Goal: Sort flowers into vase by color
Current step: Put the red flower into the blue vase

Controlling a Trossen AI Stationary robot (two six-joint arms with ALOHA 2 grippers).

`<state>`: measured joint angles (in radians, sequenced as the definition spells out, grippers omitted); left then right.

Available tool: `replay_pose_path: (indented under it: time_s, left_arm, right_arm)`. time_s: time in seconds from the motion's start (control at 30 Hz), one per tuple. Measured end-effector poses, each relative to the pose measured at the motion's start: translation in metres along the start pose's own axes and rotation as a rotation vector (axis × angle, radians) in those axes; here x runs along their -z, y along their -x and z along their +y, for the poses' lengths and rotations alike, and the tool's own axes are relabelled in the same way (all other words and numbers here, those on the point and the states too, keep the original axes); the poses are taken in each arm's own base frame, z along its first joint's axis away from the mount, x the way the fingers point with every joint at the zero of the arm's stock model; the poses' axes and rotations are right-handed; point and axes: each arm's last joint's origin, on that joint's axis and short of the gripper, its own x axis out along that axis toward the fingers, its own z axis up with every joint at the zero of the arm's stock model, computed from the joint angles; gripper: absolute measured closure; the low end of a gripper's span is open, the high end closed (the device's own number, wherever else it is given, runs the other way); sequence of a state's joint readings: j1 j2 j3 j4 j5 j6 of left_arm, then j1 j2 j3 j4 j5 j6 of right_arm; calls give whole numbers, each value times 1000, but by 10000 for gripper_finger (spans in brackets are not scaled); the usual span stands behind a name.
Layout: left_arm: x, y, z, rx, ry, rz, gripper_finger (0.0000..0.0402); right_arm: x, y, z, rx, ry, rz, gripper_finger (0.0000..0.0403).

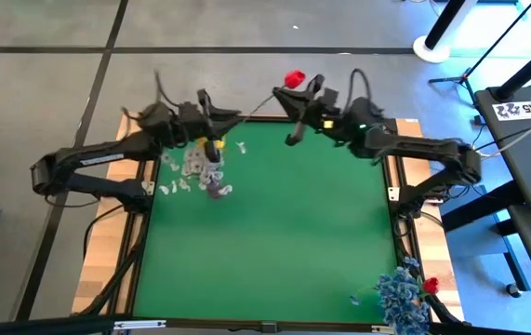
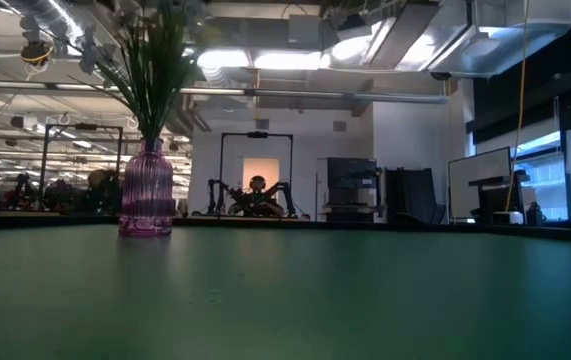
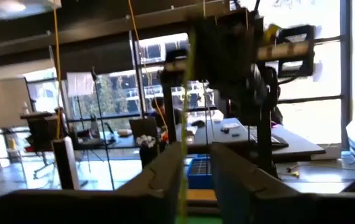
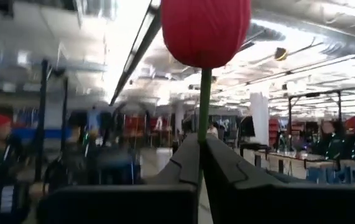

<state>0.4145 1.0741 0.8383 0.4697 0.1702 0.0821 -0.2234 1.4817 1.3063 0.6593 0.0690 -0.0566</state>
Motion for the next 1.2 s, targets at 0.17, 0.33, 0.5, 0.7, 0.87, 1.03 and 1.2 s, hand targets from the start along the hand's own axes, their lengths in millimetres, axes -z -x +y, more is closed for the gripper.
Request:
replay_pose_path:
  time_s: [0.17, 0.33, 0.5, 0.7, 0.87, 1.03, 1.2]
  left_arm:
    - [-58, 23, -1, 12, -53, 4, 278]
    - [-90, 47, -9, 80, -40, -3, 265]
    - [-99, 61, -17, 132, -8, -53, 264]
    - [-104, 59, -24, 181, 38, -105, 264]
    - [-99, 52, -36, 309, 74, -86, 264]
    - [-88, 30, -56, 403, 186, -54, 264]
    - [-76, 4, -85, 407, 241, -62, 264]
  right_arm:
    - [-48, 34, -1, -159, 33, 124, 398]
    - [-109, 91, -1, -418, -7, 134, 398]
    - [-152, 144, -4, -518, -177, 139, 399]
    - [-185, 214, -9, -572, -373, 287, 398]
    - [-199, 260, -12, -582, -435, 330, 400]
    - [-193, 288, -9, -769, -441, 386, 400]
    - [-165, 292, -5, -895, -462, 395, 401]
